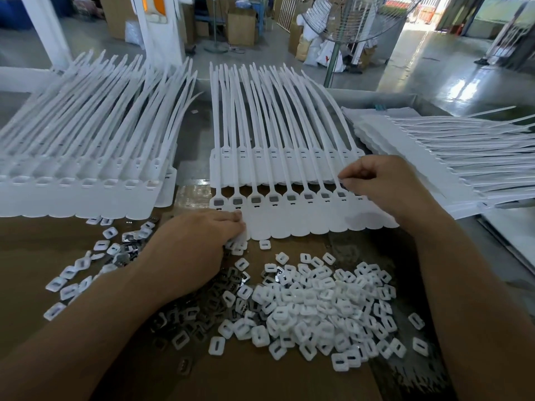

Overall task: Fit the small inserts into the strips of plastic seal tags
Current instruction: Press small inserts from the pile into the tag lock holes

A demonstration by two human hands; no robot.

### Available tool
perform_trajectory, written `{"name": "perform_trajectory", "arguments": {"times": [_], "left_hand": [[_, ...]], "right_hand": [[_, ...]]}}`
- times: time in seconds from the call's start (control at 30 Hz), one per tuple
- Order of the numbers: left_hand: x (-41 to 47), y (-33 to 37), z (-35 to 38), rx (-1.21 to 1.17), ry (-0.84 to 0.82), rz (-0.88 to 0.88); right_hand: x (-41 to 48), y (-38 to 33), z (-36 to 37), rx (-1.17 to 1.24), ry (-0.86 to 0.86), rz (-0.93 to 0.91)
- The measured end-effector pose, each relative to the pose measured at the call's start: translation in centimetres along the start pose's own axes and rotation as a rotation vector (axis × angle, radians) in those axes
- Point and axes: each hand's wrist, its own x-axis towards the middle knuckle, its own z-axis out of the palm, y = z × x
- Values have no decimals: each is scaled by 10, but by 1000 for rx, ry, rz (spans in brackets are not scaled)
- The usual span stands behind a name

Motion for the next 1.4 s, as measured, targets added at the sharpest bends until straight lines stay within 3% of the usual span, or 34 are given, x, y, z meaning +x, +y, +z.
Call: {"name": "perform_trajectory", "arguments": {"times": [0.23,0.37,0.5,0.93,1.4], "left_hand": [[-3,0,0,-3,11,4],[-4,0,2,-1,27,2],[-4,0,3,7,27,0],[-7,1,1,-9,42,10],[-4,0,3,-8,54,13]], "right_hand": [[-29,-44,22,-70,-580,-236],[-42,-56,41,-108,-737,-300],[-46,-59,51,-210,-760,-385],[-46,-59,48,-289,-758,-305],[-55,-68,55,-541,-821,-429]]}}
